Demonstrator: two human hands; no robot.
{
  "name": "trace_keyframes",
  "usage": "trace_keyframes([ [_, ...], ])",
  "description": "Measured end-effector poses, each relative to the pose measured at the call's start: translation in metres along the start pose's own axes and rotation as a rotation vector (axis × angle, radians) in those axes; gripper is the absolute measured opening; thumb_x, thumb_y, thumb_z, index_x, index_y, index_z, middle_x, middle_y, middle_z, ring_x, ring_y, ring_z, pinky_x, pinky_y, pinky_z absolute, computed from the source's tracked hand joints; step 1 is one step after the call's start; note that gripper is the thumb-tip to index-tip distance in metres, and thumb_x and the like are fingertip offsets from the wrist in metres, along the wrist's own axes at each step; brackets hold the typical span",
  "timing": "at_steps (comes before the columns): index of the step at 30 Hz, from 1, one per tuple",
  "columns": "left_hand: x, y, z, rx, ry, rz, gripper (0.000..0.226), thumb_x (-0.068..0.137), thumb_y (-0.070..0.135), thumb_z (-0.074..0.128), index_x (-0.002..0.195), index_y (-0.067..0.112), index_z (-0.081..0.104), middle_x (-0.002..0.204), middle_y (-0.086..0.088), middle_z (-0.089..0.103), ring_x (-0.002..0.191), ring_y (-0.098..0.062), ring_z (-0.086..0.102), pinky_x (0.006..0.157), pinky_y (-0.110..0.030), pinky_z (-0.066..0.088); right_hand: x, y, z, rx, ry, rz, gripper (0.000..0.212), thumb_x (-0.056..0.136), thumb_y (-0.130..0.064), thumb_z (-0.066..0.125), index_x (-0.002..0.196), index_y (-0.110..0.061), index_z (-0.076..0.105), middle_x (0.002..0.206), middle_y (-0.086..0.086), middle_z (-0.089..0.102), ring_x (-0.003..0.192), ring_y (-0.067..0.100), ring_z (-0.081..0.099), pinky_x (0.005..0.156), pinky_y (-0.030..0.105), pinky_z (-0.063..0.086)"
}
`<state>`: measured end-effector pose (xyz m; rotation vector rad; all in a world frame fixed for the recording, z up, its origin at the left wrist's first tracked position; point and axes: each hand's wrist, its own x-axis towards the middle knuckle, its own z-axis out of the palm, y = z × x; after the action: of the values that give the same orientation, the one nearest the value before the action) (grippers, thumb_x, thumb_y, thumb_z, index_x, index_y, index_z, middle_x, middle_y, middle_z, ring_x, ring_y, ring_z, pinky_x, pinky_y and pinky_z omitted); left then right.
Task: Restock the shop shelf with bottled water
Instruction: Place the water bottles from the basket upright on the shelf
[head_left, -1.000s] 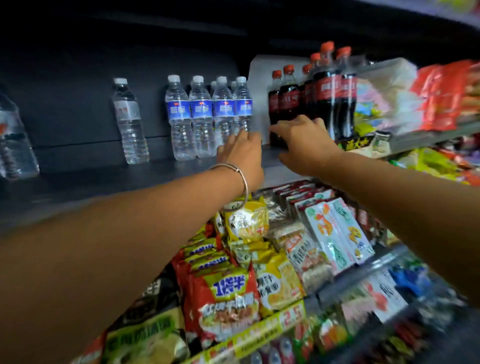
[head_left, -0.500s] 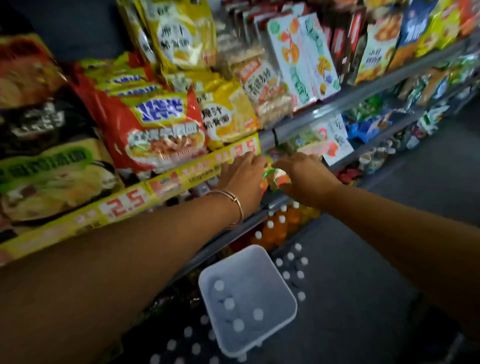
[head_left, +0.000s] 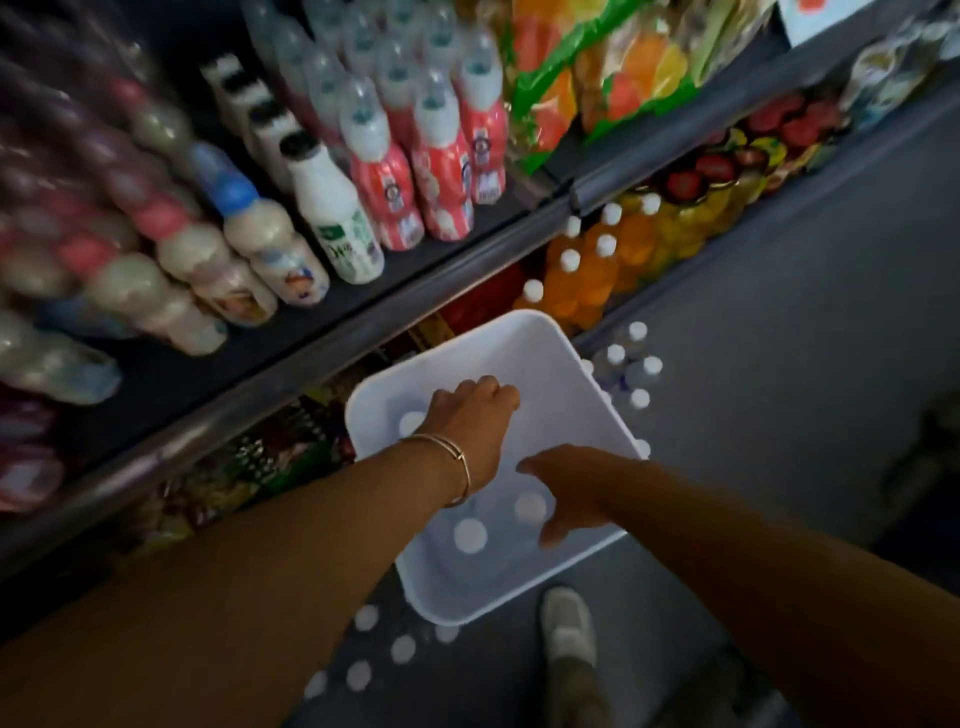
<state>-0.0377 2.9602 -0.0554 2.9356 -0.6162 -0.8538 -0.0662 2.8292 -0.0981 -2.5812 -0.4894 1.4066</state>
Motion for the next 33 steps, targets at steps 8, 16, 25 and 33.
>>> trace_keyframes([
  [8, 0.02, -0.016, 0.057, 0.043, -0.032, -0.003, 0.051, 0.088, 0.005, 0.052, 0.133, 0.022, 0.037, 0.136, -0.003, 0.041, 0.128, -0.025, 0.036, 0.105, -0.038, 0.03, 0.049, 0.005, 0.032, 0.06, 0.084, -0.026, 0.084, 0.074, -0.032, 0.077, 0.144, -0.023, 0.031, 0.142, 0.01, 0.041, 0.129, 0.027, 0.041, 0.105, 0.034, 0.034],
  [16, 0.001, -0.019, 0.012, 0.072, -0.033, -0.032, 0.047, 0.09, 0.011, 0.05, 0.133, 0.023, 0.037, 0.136, -0.002, 0.041, 0.128, -0.025, 0.036, 0.104, -0.039, 0.03, 0.005, 0.004, -0.01, 0.228, 0.206, -0.028, 0.067, 0.071, -0.031, 0.079, 0.13, -0.019, 0.05, 0.131, 0.004, 0.051, 0.119, 0.021, 0.047, 0.1, 0.03, 0.039],
  [25, -0.076, -0.004, -0.151, 0.04, -0.076, 0.028, 0.049, 0.088, 0.018, 0.057, 0.135, 0.018, 0.041, 0.138, -0.006, 0.046, 0.126, -0.028, 0.044, 0.102, -0.035, 0.037, -0.149, -0.039, -0.156, 0.334, 0.339, -0.137, 0.036, 0.07, -0.027, 0.077, 0.1, -0.027, 0.057, 0.1, -0.007, 0.056, 0.096, 0.014, 0.055, 0.079, 0.024, 0.045],
  [33, -0.193, 0.016, -0.334, -0.075, 0.02, 0.107, 0.049, 0.079, 0.019, 0.072, 0.123, 0.007, 0.053, 0.127, -0.011, 0.057, 0.115, -0.027, 0.054, 0.091, -0.03, 0.044, -0.333, -0.108, -0.288, 0.442, 0.562, -0.291, 0.026, 0.055, -0.028, 0.074, 0.076, -0.015, 0.067, 0.077, 0.001, 0.066, 0.076, 0.019, 0.064, 0.062, 0.032, 0.051],
])
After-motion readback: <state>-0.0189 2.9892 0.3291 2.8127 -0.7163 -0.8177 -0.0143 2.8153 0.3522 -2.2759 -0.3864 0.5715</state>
